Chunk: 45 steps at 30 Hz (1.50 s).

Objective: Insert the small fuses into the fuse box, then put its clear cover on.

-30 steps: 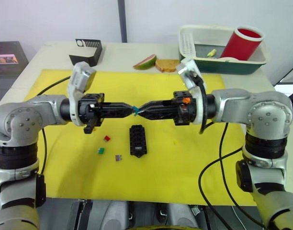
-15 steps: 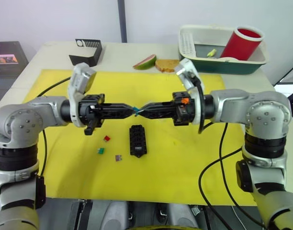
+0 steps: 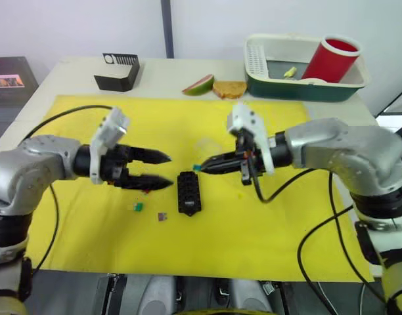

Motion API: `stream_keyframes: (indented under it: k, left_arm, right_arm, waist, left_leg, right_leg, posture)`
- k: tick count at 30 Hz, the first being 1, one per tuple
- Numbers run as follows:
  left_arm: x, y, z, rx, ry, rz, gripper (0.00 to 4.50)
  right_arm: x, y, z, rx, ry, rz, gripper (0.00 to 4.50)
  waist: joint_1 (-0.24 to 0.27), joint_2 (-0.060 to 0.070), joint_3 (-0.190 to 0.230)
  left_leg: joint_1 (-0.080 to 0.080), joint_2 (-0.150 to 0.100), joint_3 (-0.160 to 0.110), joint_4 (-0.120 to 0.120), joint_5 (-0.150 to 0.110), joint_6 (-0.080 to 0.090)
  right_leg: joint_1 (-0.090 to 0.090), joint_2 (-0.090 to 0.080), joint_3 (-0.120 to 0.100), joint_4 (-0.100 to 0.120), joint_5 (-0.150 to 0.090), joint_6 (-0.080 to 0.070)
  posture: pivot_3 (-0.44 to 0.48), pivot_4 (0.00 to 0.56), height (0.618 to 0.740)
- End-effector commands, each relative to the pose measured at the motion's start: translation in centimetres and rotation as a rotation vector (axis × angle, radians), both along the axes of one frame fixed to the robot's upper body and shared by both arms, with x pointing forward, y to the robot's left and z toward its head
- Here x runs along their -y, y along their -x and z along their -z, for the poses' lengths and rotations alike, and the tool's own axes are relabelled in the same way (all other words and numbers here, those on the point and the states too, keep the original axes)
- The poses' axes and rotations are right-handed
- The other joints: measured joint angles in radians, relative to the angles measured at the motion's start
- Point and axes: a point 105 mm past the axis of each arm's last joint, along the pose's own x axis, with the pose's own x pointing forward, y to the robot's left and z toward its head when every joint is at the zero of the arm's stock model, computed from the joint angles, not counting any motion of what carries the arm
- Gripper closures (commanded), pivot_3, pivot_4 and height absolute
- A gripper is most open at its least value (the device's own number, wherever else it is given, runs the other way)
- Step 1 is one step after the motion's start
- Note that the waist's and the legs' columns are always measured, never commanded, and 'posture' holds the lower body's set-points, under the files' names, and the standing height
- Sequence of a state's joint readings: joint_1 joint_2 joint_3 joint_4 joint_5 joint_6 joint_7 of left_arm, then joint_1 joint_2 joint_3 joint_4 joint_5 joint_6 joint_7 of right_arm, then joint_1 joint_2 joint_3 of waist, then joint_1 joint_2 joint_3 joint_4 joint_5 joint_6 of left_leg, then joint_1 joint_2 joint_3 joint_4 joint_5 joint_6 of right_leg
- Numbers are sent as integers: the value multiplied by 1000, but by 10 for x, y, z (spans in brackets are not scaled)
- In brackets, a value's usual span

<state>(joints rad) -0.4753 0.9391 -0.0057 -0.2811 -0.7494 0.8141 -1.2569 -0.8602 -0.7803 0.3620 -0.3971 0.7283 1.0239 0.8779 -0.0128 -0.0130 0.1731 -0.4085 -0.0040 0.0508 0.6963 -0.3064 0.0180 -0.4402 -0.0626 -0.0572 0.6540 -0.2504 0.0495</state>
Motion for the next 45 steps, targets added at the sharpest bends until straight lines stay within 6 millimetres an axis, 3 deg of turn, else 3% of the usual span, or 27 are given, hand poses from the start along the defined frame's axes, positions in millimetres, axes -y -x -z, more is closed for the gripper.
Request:
stream_keyframes:
  k: [1, 11, 18, 45]
  left_arm:
    - [2, -6, 22, 156, -95, 39, 39]
    - [18, -12, 48, 279, -81, 54, 39]
    - [17, -10, 59, 291, -111, 60, 39]
    - [15, -15, 66, 312, -135, 28, 39]
  right_arm:
    - [-9, 1, 12, 132, 71, -108, 4500]
    - [-22, 6, 26, 147, 109, -200, 4500]
    - [-25, 7, 33, 130, 120, -196, 4500]
    - [-26, 0, 49, 109, 157, -169, 4500]
  waist:
    - [1, 0, 0]
    - [2, -1, 0]
    - [1, -1, 0]
    - [1, -1, 0]
  left_leg:
    - [0, 0, 0, 0, 0, 0]
    - [-1, 1, 0, 1, 0, 1]
    - [-1, 1, -1, 1, 0, 1]
    - [-1, 1, -1, 1, 0, 1]
  right_leg:
    - [0, 0, 0, 0, 0, 0]
    - [0, 0, 0, 0, 0, 0]
    - [0, 0, 0, 0, 0, 0]
    - [0, -1, 0, 0, 0, 0]
  posture:
    - [0, 150, 740]
    - [0, 150, 740]
    - [0, 150, 740]
    - [0, 150, 740]
